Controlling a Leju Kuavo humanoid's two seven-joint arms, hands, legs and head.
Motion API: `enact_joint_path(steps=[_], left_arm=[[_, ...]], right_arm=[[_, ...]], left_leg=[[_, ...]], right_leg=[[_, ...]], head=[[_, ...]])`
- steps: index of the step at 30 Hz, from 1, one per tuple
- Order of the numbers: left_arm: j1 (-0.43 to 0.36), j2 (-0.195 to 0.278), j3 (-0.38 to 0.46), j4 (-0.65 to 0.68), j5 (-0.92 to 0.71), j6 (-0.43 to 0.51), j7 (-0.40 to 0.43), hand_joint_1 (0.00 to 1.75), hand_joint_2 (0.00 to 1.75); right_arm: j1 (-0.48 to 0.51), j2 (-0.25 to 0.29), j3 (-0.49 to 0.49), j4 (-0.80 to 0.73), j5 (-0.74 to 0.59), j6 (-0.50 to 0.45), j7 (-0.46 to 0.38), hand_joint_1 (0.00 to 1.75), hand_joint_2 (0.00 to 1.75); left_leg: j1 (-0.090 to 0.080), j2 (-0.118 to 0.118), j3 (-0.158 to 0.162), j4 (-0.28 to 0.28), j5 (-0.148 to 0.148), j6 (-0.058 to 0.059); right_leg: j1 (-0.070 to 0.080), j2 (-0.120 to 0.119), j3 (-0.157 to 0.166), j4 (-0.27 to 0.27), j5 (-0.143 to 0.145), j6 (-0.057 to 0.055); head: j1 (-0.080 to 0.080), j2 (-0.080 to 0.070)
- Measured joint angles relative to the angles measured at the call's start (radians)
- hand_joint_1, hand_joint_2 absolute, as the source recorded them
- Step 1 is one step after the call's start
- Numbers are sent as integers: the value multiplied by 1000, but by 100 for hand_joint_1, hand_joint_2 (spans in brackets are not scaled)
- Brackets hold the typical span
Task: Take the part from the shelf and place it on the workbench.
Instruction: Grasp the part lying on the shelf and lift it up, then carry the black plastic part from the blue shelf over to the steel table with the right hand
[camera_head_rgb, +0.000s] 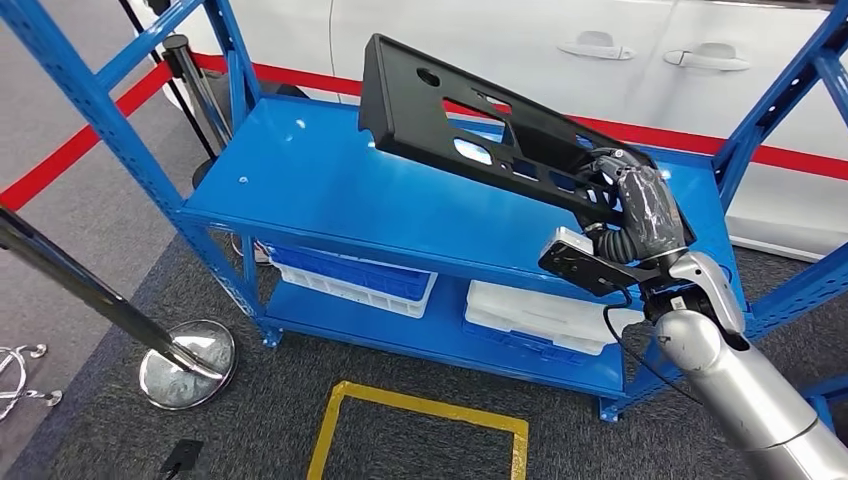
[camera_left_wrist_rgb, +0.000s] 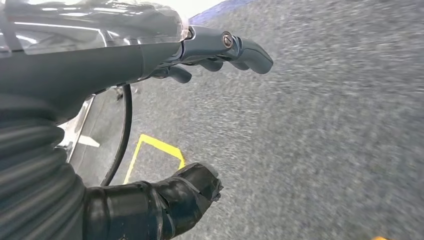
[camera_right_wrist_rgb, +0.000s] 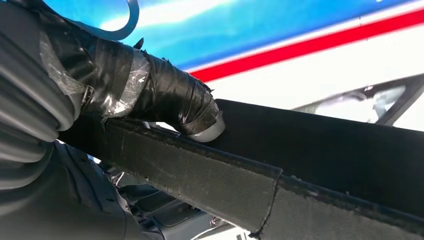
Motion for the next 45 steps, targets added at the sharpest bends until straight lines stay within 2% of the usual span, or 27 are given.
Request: enact_joint_path(steps=[2,4,6,8,9,11,12,13,15,16,18,20,22,24,26,28,29,31,33,35,37,38,40,42,43,44,45], left_arm=[[0,-1,0,0,0,0,0,0,175],[-2,-2,0,0,-1,0,-1,0,175],[0,-2,-1,0,-2,0,-2,0,175],[5,-2,-1,0,-2,1,-4,0,175],[6,-1,-1,0,-2,1,-6,0,175],[3,0,-1,-1,-2,0,-10,0,175],[1,0,-1,-1,-3,-2,-12,0,175],[1,1,-2,-1,-5,-3,-12,0,175],[1,4,-4,-1,-11,-8,-10,0,175],[1,7,-6,-2,-16,-10,-8,0,175],[-2,11,-14,-5,-26,-15,-5,0,175],[-3,13,-23,-7,-35,-17,-3,0,175],[1,15,-31,-7,-41,-16,-3,0,175],[5,15,-39,-8,-50,-14,-6,0,175],[4,16,-47,-8,-61,-10,-7,0,175],[3,16,-54,-8,-66,-7,-3,0,175],[3,17,-56,-8,-67,-6,2,0,175],[4,18,-59,-8,-70,-6,20,0,175],[3,20,-62,-8,-75,-6,35,0,175],[2,25,-67,-8,-74,-5,34,0,175],[5,33,-69,-8,-68,-6,24,0,175],[8,36,-69,-8,-66,-7,20,0,175],[8,43,-70,-8,-65,-9,17,0,175],[3,47,-70,-8,-65,-13,19,0,175],[1,47,-70,-8,-66,-17,24,0,175],[0,47,-70,-8,-68,-23,30,0,175],[0,46,-71,-8,-71,-29,37,0,175]], right_arm=[[4,-2,-4,-8,0,0,0,175,175],[6,-6,-10,-17,-2,0,-1,175,175],[6,-9,-12,-23,-6,3,-3,175,175],[8,-9,-12,-27,-19,17,-12,175,175],[11,-9,-12,-33,-35,34,-22,175,175],[25,-13,-15,-56,-90,96,-55,175,175],[39,-16,-17,-75,-126,134,-78,175,175],[58,-20,-18,-97,-159,170,-101,175,175],[109,-26,-19,-149,-211,223,-147,175,175],[137,-29,-19,-177,-227,237,-166,175,175],[189,-36,-19,-233,-241,247,-189,175,175],[229,-43,-18,-274,-234,242,-196,175,175],[257,-47,-15,-289,-219,229,-189,175,175],[280,-50,-14,-286,-213,210,-178,175,175],[301,-56,-19,-275,-210,193,-173,175,175],[311,-61,-25,-255,-205,183,-173,175,175],[313,-62,-27,-241,-202,179,-172,175,175],[312,-62,-34,-215,-197,173,-167,175,175],[304,-62,-43,-192,-195,168,-160,175,175],[288,-61,-55,-167,-200,169,-156,175,175],[263,-53,-62,-134,-217,188,-155,175,175],[248,-46,-63,-116,-227,200,-156,175,175],[224,-32,-63,-86,-241,218,-158,175,175],[209,-24,-64,-63,-247,221,-159,175,175],[202,-21,-64,-52,-248,222,-158,175,175],[197,-17,-64,-42,-249,223,-156,175,175],[193,-15,-64,-34,-250,222,-152,175,175]], left_leg=[[0,-19,-30,15,13,-6],[1,-37,-50,25,27,-16],[3,-58,-60,21,47,-30],[3,-51,-71,22,43,-41],[2,-32,-81,41,16,-46],[9,11,-107,132,-78,-57],[14,21,-119,193,-118,-64],[19,26,-123,244,-135,-71],[28,31,-97,274,-101,-83],[31,37,-61,242,-71,-88],[29,72,38,114,-63,-90],[20,94,90,23,-90,-76],[14,79,83,6,-81,-53],[14,62,66,-1,-56,-31],[12,45,39,-3,-28,-14],[4,21,5,-1,-1,-6],[-1,8,-12,0,11,-4],[-8,-19,-44,4,35,-3],[-12,-45,-68,7,57,-4],[-11,-69,-83,3,83,-10],[-11,-95,-91,-10,112,-21],[-11,-92,-97,-11,112,-27],[-12,-48,-119,30,54,-39],[0,6,-149,142,-49,-54],[8,18,-159,205,-79,-64],[16,24,-161,254,-82,-73],[23,28,-152,279,-62,-82]], right_leg=[[-2,27,92,-113,30,-8],[-1,58,160,-217,23,-16],[2,54,172,-249,22,-23],[-2,31,164,-264,42,-35],[-5,18,157,-271,53,-43],[-7,-7,139,-275,74,-52],[-7,-20,128,-274,82,-53],[-7,-32,115,-272,90,-52],[-8,-57,89,-264,104,-46],[-9,-70,76,-259,109,-42],[-8,-94,56,-246,118,-32],[-5,-117,52,-244,129,-19],[-6,-135,53,-250,143,-4],[-12,-101,44,-231,108,8],[-13,-36,22,-145,6,10],[-8,-5,5,-27,-72,3],[-4,-1,9,7,-76,-3],[6,9,64,-18,-31,-21],[16,52,163,-146,1,-46],[22,87,231,-255,-7,-56],[21,74,239,-289,-2,-54],[19,59,232,-294,11,-56],[11,27,215,-305,36,-63],[9,-5,192,-305,56,-66],[8,-22,179,-303,64,-63],[6,-39,164,-298,72,-60],[4,-55,148,-292,79,-55]], head=[[0,0],[-1,0],[-1,0],[-1,0],[-4,0],[-9,0],[-11,0],[-11,0],[-11,0],[-11,0],[-12,0],[-11,0],[-9,0],[-9,0],[-7,0],[-6,0],[-6,0],[-6,0],[-7,0],[-7,0],[-5,0],[-4,0],[-6,0],[-8,0],[-9,0],[-9,0],[-9,0]])
